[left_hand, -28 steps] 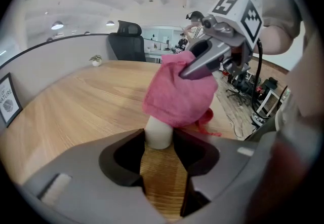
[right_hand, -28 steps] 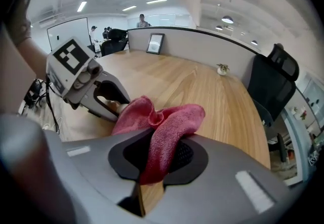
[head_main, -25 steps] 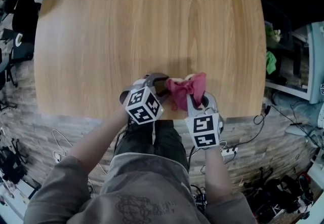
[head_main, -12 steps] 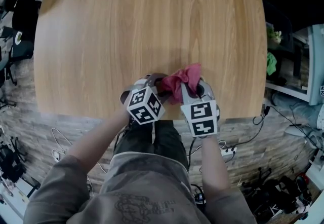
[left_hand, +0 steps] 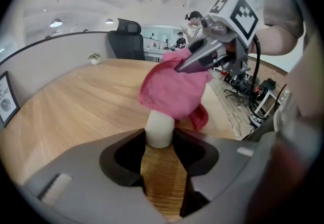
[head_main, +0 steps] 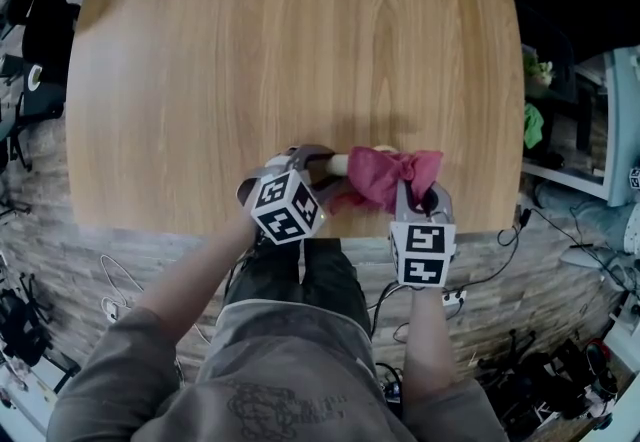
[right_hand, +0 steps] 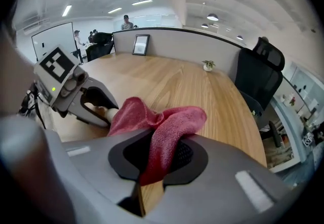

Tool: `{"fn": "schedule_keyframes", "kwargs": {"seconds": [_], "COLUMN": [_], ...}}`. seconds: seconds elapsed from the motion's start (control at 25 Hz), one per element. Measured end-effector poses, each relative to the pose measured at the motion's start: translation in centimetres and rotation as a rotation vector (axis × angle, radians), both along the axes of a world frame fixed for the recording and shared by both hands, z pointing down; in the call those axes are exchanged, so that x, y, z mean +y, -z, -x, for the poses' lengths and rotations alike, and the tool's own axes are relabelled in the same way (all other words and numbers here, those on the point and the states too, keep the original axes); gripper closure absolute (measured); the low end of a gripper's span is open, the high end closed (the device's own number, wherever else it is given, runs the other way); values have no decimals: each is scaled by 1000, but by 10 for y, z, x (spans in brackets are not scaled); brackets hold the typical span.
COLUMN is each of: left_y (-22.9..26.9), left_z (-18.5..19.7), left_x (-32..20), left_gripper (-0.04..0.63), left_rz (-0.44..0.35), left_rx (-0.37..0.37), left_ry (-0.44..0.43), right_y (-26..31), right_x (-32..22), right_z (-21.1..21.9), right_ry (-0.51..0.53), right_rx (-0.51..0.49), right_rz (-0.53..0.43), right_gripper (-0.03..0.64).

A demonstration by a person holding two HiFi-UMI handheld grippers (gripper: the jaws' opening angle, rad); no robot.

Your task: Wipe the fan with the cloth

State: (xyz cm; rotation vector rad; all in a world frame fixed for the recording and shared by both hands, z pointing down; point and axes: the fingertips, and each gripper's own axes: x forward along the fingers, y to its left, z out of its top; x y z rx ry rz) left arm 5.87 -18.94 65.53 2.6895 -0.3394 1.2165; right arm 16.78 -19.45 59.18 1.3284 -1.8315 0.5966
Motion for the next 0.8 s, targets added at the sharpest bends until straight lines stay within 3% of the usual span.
{"fn": "schedule_keyframes", "kwargs": {"seconds": [0.44, 0.8], "left_y": [0, 0], "left_z": [5, 6], "left_x": [-1, -3], "left_gripper": [420, 425], "left_rz": [0, -4], "left_rx": [-11, -10], "left_ry": [12, 28], "right_y": [-15, -7], "right_x": [-9, -42], "right_z": [110, 70], "right_ry": [301, 159], "right_rx": [-82, -45], "right_rz": [37, -18], "right_gripper": [560, 558]}}
